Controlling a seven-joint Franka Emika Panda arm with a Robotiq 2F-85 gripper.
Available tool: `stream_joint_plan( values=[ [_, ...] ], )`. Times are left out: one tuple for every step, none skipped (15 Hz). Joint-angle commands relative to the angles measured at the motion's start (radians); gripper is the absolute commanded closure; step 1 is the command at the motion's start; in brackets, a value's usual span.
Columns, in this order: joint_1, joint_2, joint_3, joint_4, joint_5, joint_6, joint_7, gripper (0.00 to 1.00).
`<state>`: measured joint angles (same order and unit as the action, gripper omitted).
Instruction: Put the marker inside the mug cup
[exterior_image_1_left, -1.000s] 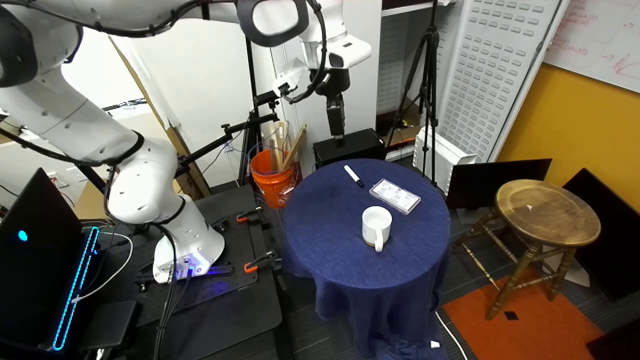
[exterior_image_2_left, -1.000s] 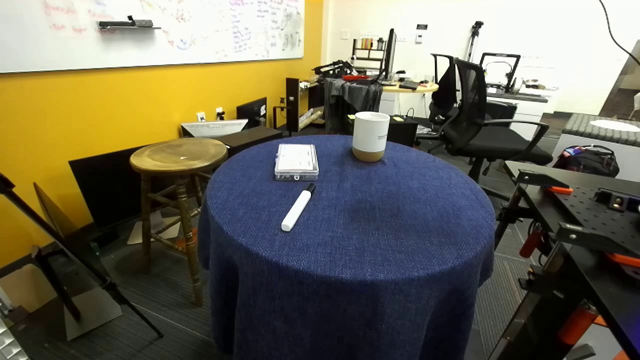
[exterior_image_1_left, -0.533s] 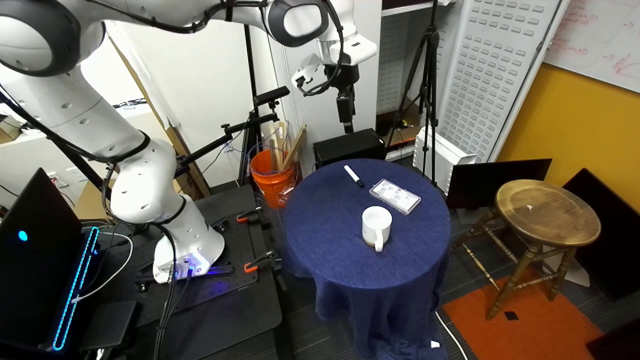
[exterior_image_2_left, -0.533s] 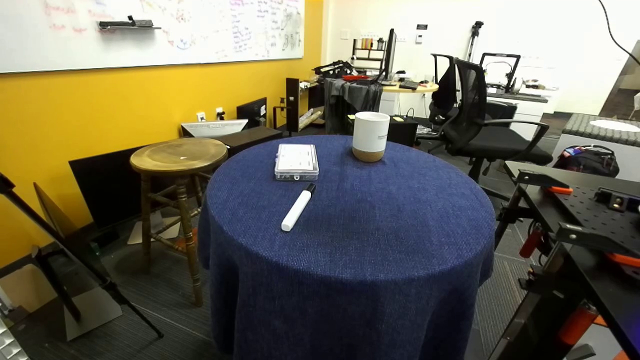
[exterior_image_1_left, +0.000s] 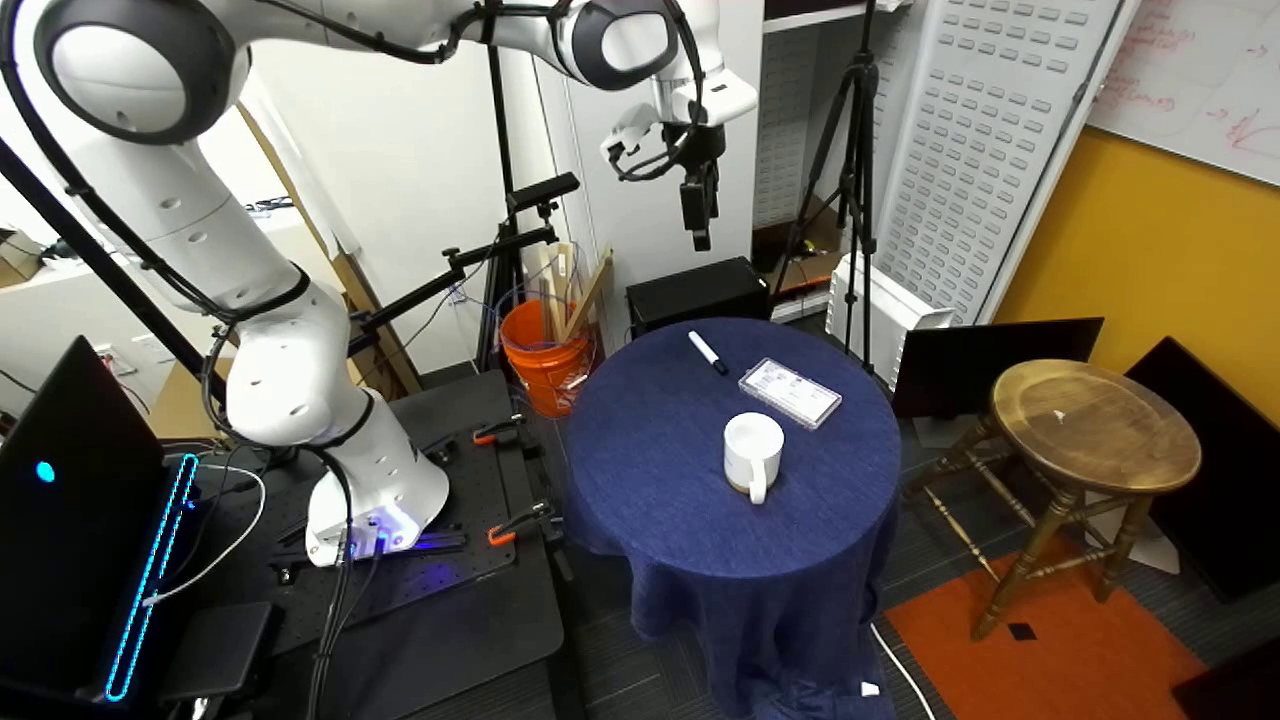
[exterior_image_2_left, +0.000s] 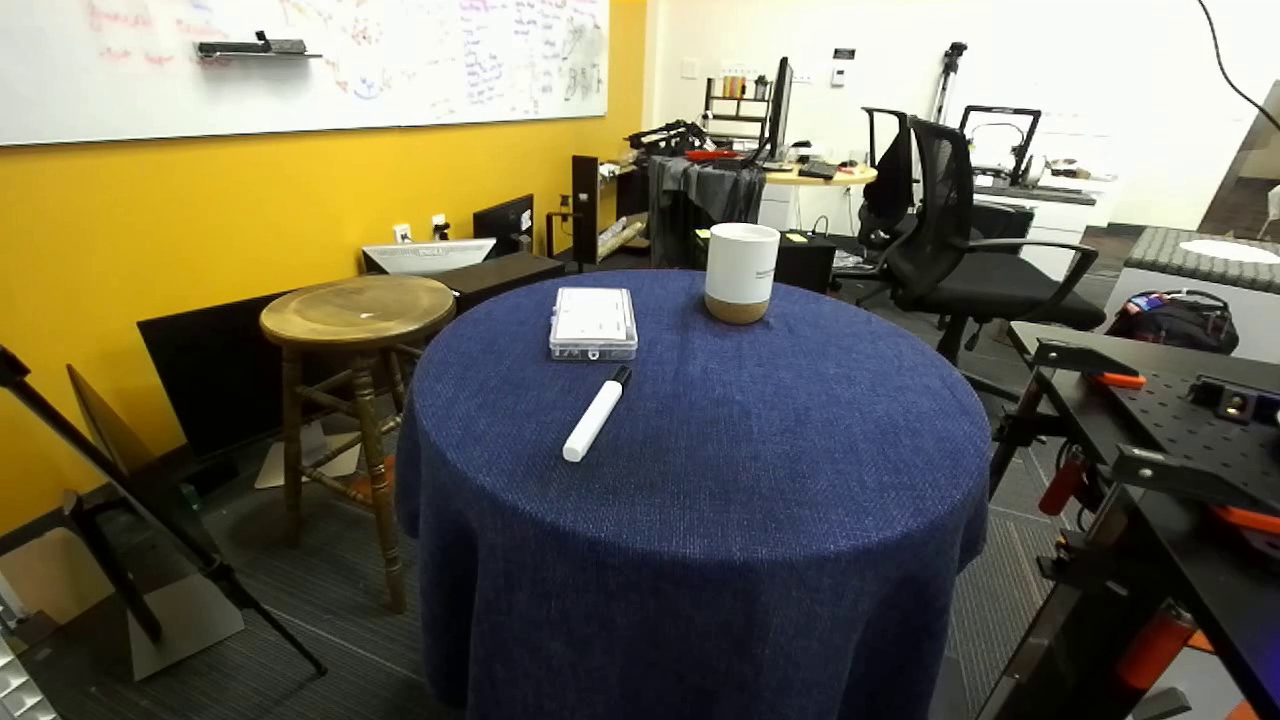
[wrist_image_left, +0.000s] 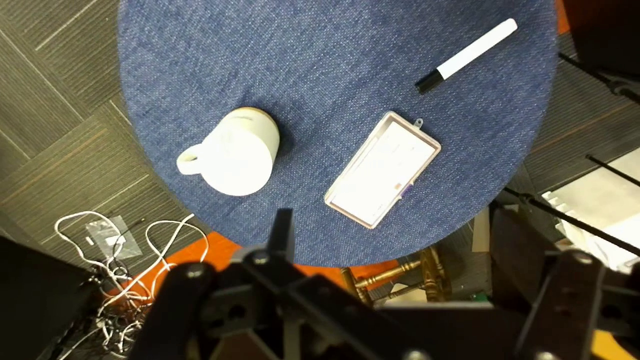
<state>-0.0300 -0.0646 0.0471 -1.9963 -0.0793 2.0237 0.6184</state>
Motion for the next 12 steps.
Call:
stream_joint_plan(
  values=[
    [0.032, 0.048, 0.008, 0.045, 0.016, -0.002, 0.021, 0.00],
    [0.026, 0.020, -0.004, 0.015, 0.000, -0.003, 0.016, 0.00],
    [0.031, 0.025, -0.003, 0.016, 0.000, -0.003, 0.016, 0.00],
    [0.033, 0.027, -0.003, 0.015, -0.001, -0.003, 0.016, 0.00],
    [0.032, 0.027, -0.003, 0.016, -0.001, -0.003, 0.016, 0.00],
    [0.031, 0.027, -0.005, 0.016, -0.001, -0.003, 0.016, 0.00],
    [0.031, 0.027, -0.007, 0.015, -0.001, -0.003, 0.016, 0.00],
    [0.031, 0.027, -0.007, 0.016, -0.001, -0.003, 0.016, 0.00],
    [0.031, 0.027, -0.007, 0.016, -0.001, -0.003, 0.016, 0.00],
    [0.031, 0.027, -0.007, 0.016, -0.001, -0.003, 0.016, 0.00],
    [0.034, 0.034, -0.009, 0.014, 0.066, -0.014, -0.030, 0.00],
    [0.038, 0.035, -0.007, 0.002, 0.119, 0.016, -0.051, 0.00]
  ],
)
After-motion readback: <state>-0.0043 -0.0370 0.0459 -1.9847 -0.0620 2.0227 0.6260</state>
